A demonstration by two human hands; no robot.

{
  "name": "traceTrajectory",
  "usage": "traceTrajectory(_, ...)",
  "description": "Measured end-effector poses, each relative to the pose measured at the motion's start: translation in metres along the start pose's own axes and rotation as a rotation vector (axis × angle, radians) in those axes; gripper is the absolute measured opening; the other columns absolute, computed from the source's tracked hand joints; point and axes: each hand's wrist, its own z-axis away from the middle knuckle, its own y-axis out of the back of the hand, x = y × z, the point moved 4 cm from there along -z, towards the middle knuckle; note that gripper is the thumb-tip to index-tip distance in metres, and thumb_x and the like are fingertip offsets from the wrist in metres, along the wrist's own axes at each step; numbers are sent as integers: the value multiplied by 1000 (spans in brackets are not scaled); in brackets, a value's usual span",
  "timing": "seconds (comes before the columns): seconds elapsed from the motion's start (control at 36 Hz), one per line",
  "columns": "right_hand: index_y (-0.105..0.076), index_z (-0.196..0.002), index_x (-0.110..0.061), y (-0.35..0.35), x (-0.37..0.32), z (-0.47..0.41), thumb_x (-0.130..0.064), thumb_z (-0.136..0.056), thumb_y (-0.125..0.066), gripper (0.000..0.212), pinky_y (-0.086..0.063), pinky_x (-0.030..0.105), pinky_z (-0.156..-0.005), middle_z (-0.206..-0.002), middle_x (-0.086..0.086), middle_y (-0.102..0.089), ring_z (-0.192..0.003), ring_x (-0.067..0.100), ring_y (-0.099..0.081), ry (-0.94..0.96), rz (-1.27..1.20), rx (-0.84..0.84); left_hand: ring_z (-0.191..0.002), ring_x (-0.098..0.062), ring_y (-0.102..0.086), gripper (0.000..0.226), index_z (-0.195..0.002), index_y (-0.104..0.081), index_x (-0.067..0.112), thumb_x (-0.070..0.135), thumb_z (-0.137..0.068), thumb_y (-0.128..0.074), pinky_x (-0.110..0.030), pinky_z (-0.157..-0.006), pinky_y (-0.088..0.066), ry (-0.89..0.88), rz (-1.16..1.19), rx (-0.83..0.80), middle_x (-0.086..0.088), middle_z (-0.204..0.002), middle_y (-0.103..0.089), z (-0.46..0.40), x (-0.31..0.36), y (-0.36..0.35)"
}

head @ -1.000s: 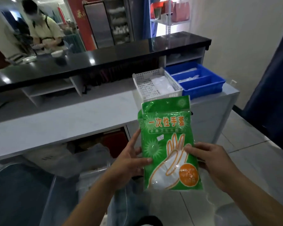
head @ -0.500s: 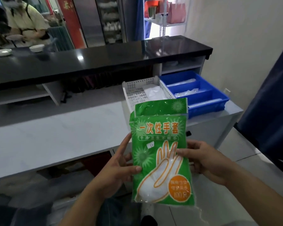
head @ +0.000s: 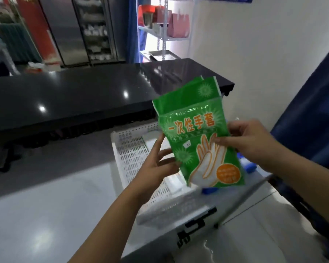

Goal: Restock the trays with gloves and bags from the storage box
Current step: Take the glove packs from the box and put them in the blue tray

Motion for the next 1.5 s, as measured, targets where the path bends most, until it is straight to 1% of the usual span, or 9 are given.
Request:
traceTrajectory(0.08, -78, -91, -21, 28, -9, -33, -1, -79, -75, 23, -60, 46, -74, -83, 10, -78, -82, 29, -74, 148, 277, 32, -118, -19, -64, 77, -141, -41, 55, 10, -86, -70, -42, -99, -52, 37, -21, 39, 4, -141, -53, -45, -3, -13)
traceTrajectory(0.17, -75, -91, -40, 56, -6, -68, -16, -80, -77, 27, -55, 41, -70, -79, 0, -77, -73, 20, -70, 271, 653, 71, -124, -23, -57, 73, -146, -38, 47, 11, -90, -68, -31, -85, -49, 109, -115, 152, 0, -146, -47, -82, -20, -14)
traceTrajectory(0.28, -75, -106, -33, 81, 21, -121, -26, -84, -70, 24, -49, 40, -71, -96, 10, -76, -86, 36, -67, 313, 1009, 126, -133, -24, -46, 73, -150, -35, 39, 12, -89, -67, -24, -71, -46, 169, -280, 285, -1, -153, -40, -109, -50, -13)
traceTrajectory(0.39, -71, -116, -36, 91, 51, -171, -25, -91, -60, 29, -47, 34, -66, -106, 4, -75, -89, 34, -67, 424, 1198, 33, -129, -17, -48, 73, -149, -35, 41, 15, -88, -67, -33, -83, -51, 199, -422, 358, 1, -155, -38, -122, -69, -25)
traceTrajectory(0.78, -59, -126, -31, 58, 135, -284, -13, -93, -53, 38, -34, 30, -62, -114, -3, -66, -103, 26, -60, 728, 1394, -328, -91, -6, -63, 79, -154, -26, 36, 21, -89, -69, -33, -83, -56, 349, -705, 643, 1, -149, -49, -149, -85, -59)
traceTrajectory(1.14, -63, -92, -20, 23, 171, -314, 0, -84, -57, 22, -39, 36, -61, -80, 2, -59, -73, 29, -55, 658, 1372, -482, -101, -18, -68, 61, -146, -45, 31, 16, -91, -67, -40, -83, -60, 444, -687, 759, 2, -139, -58, -142, -92, -63)
traceTrajectory(1.28, -68, -115, -25, 22, 163, -326, -1, -88, -52, 39, -37, 35, -67, -98, 7, -71, -85, 31, -63, 624, 1295, -538, -96, -11, -67, 62, -147, -44, 30, 17, -91, -67, -36, -78, -60, 446, -703, 744, 3, -139, -58, -143, -92, -62)
traceTrajectory(1.42, -69, -92, -30, 28, 149, -334, -13, -88, -53, 24, -41, 31, -53, -80, -4, -64, -66, 16, -55, 522, 1266, -734, -92, -10, -68, 59, -146, -47, 29, 16, -91, -66, -35, -72, -62, 424, -677, 733, 4, -136, -59, -144, -93, -58)
traceTrajectory(1.5, -67, -110, -26, 32, 151, -334, -9, -88, -52, 32, -42, 32, -54, -86, -4, -64, -71, 19, -57, 452, 1257, -733, -92, -8, -68, 58, -145, -48, 30, 16, -92, -66, -25, -56, -58, 400, -590, 732, 6, -135, -57, -140, -98, -57)
